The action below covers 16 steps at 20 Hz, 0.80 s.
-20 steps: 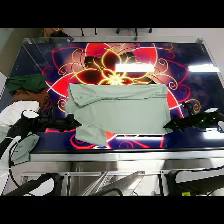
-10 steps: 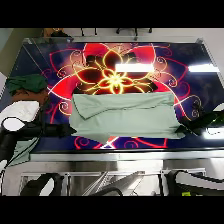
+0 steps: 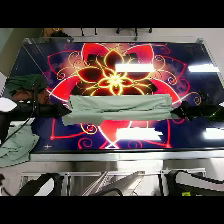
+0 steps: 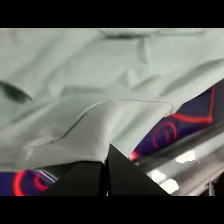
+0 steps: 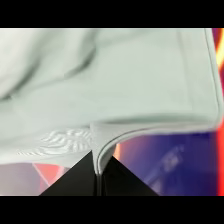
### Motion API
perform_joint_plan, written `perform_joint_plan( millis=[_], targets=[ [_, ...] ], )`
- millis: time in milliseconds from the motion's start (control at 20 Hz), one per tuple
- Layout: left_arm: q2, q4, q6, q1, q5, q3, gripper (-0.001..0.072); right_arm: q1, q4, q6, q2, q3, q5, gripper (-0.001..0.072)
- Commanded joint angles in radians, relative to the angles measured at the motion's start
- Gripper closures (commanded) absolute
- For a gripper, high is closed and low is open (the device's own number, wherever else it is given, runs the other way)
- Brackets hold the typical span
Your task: Fold the shirts.
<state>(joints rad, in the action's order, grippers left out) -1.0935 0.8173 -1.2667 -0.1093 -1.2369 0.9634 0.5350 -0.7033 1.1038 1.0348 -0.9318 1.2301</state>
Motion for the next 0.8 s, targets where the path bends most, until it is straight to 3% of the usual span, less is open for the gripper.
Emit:
perform_joint_plan(
  millis=[0, 200, 400, 450, 500, 600, 700, 750],
  targets=[
    [-0.21, -0.002, 0.038, 0.001, 0.064, 0.149, 0.0686, -0.001, 0.247, -0.157, 0.056, -0.003, -0.157, 0.0691],
    [-0.42, -0.004, 0.074, 0.037, 0.118, 0.28, 0.0685, -0.002, 0.427, -0.359, 0.189, -0.01, -0.236, 0.0691],
    [-0.592, 0.0, 0.073, 0.09, 0.16, 0.418, 0.0678, -0.002, 0.428, -0.402, 0.288, -0.051, -0.25, 0.0668],
    [-0.624, 0.003, 0.071, 0.095, 0.158, 0.461, 0.043, -0.002, 0.428, -0.426, 0.292, -0.057, -0.246, 0.053],
    [-0.647, 0.002, 0.06, 0.095, 0.156, 0.499, 0.018, 0.0, 0.428, -0.454, 0.29, -0.071, -0.231, 0.0455],
    [-0.675, 0.003, 0.029, 0.093, 0.135, 0.575, 0.0149, 0.01, 0.4, -0.465, 0.284, -0.129, -0.166, 0.0448],
    [-0.677, 0.003, 0.018, 0.083, 0.08, 0.642, 0.015, 0.023, 0.304, -0.448, 0.279, -0.204, -0.139, 0.0186],
    [-0.677, 0.001, 0.002, 0.08, 0.036, 0.68, 0.015, 0.027, 0.229, -0.413, 0.279, -0.233, -0.151, 0.0182]
  ],
)
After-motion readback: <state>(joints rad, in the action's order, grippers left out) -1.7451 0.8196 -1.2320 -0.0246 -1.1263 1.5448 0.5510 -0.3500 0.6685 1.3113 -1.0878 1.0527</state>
